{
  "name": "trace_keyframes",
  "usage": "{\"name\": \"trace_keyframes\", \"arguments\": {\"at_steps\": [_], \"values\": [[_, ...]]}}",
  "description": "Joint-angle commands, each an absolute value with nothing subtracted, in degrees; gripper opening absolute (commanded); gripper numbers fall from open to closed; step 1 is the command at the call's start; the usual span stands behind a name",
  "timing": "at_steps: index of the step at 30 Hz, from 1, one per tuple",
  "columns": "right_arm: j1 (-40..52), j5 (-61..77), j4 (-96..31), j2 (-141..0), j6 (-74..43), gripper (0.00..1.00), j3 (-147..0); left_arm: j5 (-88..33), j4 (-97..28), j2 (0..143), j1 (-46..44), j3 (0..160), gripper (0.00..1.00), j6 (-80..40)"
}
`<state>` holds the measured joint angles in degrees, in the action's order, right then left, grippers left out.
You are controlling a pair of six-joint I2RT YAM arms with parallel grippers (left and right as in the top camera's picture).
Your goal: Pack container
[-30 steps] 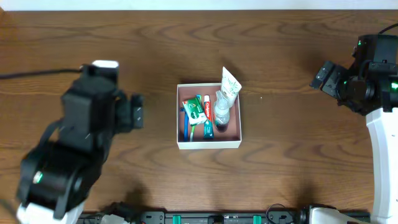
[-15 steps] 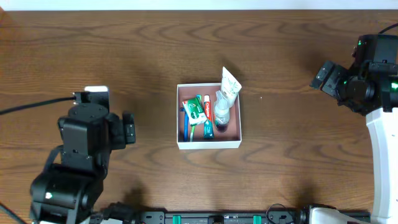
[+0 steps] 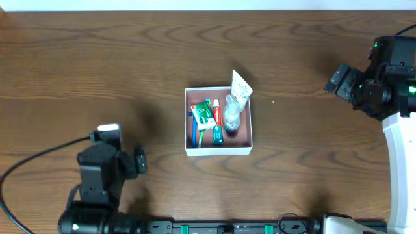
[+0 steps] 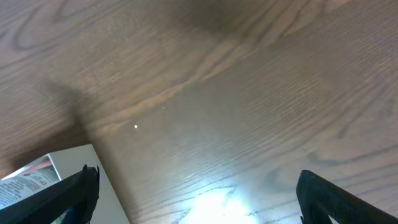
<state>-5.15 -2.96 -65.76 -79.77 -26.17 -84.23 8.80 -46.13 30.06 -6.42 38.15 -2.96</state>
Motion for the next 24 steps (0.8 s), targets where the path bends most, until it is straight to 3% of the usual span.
{"name": "trace_keyframes", "arguments": {"at_steps": [1, 24], "values": [[-5.6, -3.0, -65.8, -79.7, -26.1, 0.99, -84.3, 6.8, -45.0, 25.5, -6.0, 34.1, 0.98, -3.0], [-5.6, -3.0, -65.8, -79.7, -26.1, 0.99, -84.3, 6.4, -42.5, 6.5, -5.9, 16.6, 0.98, -3.0]]}}
